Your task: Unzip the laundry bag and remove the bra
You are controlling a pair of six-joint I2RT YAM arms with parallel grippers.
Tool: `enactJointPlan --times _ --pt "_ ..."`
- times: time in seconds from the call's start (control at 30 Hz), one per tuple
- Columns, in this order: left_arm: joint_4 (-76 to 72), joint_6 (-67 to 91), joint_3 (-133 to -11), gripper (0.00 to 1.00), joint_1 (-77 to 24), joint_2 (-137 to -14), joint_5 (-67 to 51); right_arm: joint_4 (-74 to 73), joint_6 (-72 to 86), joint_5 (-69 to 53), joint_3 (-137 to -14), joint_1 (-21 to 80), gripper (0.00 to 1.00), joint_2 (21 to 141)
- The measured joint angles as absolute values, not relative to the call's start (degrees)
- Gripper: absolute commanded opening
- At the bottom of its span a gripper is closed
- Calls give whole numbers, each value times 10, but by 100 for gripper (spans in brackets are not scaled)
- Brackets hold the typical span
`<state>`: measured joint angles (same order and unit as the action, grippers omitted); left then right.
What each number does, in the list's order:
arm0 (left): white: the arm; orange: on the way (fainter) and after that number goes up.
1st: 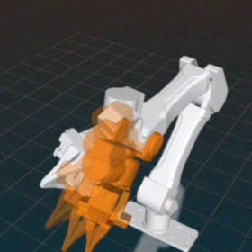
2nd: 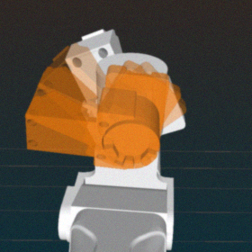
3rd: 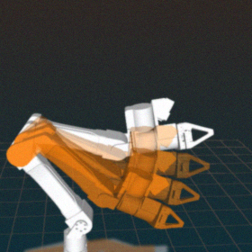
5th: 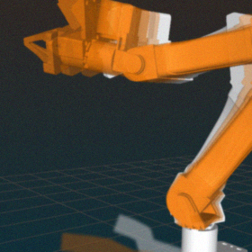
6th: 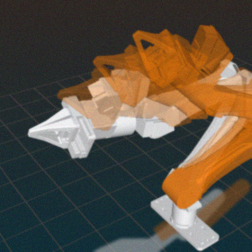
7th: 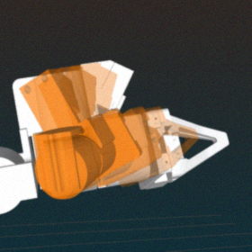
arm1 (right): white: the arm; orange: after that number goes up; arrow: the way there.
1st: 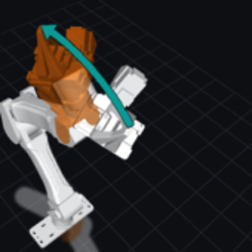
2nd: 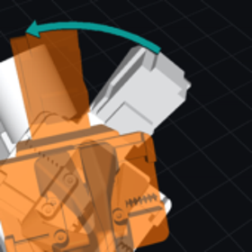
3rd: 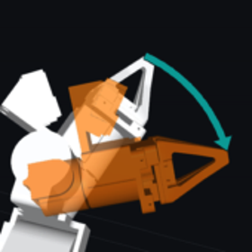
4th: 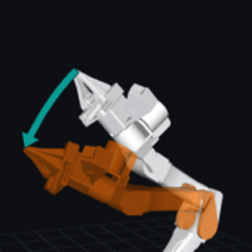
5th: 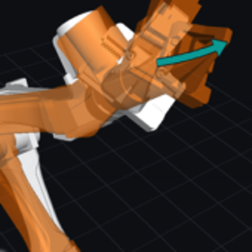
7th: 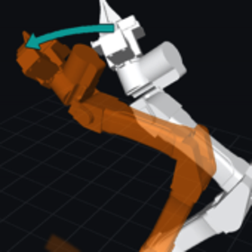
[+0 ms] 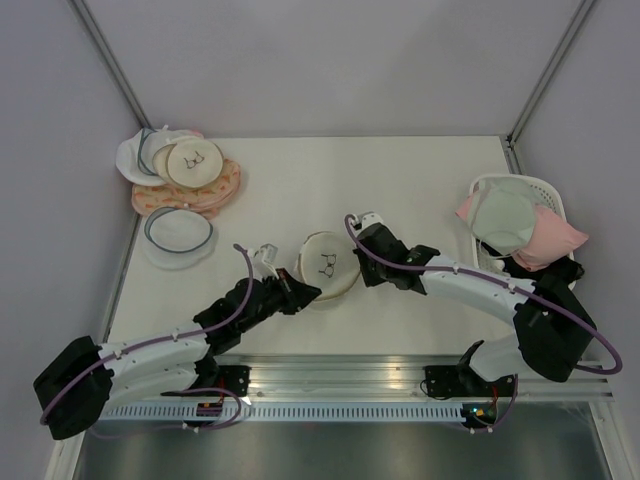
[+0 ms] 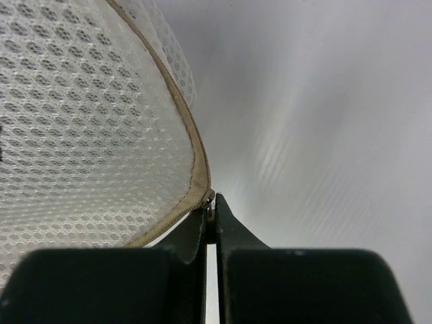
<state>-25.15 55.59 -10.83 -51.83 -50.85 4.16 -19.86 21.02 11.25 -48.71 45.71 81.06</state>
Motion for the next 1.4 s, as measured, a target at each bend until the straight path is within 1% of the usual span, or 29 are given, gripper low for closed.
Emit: enactJointPlan --times 0.13,0.27,0.3,0.33,0.37,0.43,0.53,0.63,0.83,1.0,1.23,1.27,1.37,1.4 --pt "-215 501 -176 2 -516 -561 45 -207 198 113 -488 445 0 808" --pt "-185 446 -272 2 -495 -640 62 -211 192 110 -485 434 0 782" --pt "-178 434 -301 8 -483 -667 64 -211 190 108 -483 433 0 773" --pt "-176 424 -328 30 -470 -694 65 -212 189 104 -479 432 0 760" --pt "-175 416 -347 43 -460 -714 66 -213 188 101 -477 432 0 752" --pt "-159 406 -384 81 -432 -753 76 -213 187 83 -471 432 0 737" --pt "-140 419 -393 96 -411 -760 105 -210 186 49 -466 433 1 726" --pt "-140 442 -344 100 -410 -709 117 -208 186 11 -464 433 0 725" --pt "-144 525 -231 100 -418 -595 89 -159 182 -128 -456 433 0 738" --pt "-178 608 -177 100 -441 -590 48 -111 182 -211 -456 447 0 762" --pt "-234 676 -137 98 -455 -586 51 -87 182 -244 -460 482 0 793" --pt "-240 680 -136 97 -456 -583 55 -85 182 -246 -460 487 0 796" --pt "-269 691 -136 78 -459 -575 65 -79 182 -251 -462 495 1 805" --pt "-278 693 -136 64 -460 -576 68 -77 182 -252 -463 496 0 808"
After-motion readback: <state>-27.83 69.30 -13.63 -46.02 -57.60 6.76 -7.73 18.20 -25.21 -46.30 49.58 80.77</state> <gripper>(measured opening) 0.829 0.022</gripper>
